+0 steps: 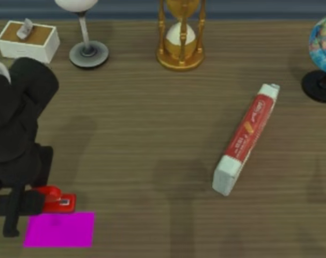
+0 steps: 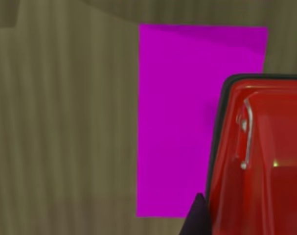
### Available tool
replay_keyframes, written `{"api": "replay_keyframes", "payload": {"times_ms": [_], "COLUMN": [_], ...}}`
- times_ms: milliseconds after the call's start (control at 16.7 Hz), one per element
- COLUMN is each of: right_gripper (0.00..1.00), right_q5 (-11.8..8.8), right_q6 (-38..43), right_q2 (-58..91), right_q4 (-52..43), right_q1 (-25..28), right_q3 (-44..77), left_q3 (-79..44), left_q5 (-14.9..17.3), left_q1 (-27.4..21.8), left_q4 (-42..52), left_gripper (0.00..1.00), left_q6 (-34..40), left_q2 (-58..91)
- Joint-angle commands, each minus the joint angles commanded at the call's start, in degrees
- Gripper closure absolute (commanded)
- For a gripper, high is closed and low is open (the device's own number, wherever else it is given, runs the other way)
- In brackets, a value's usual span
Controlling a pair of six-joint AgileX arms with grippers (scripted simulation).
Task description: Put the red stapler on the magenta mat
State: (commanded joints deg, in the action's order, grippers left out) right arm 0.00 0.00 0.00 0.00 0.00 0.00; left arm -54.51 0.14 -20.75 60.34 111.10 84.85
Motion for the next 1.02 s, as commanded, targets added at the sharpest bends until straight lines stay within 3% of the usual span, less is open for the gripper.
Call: {"api": "replay_keyframes", "payload": {"times_ms": [360, 720, 1020], "right_gripper": [0.00, 0.00, 0.00], "right_q5": [0.00, 0.00, 0.00], "right_q6": [0.00, 0.00, 0.00], "right_q2": [0.00, 0.00, 0.00], "right_q4": [0.00, 0.00, 0.00], "right_q1": [0.00, 0.00, 0.00], "right_q3": [0.00, 0.00, 0.00], "left_q3": [9.85, 11.85, 11.85], "left_q5": [0.04, 0.03, 0.03], "left_q1": [-0.66, -0.84, -0.84], "left_q4": [-16.21, -19.06, -19.06], "left_gripper": [1.00, 1.00, 0.62], "left_q6": [0.57, 0.73, 0.73], "left_q2": [5.81, 6.97, 6.97]}}
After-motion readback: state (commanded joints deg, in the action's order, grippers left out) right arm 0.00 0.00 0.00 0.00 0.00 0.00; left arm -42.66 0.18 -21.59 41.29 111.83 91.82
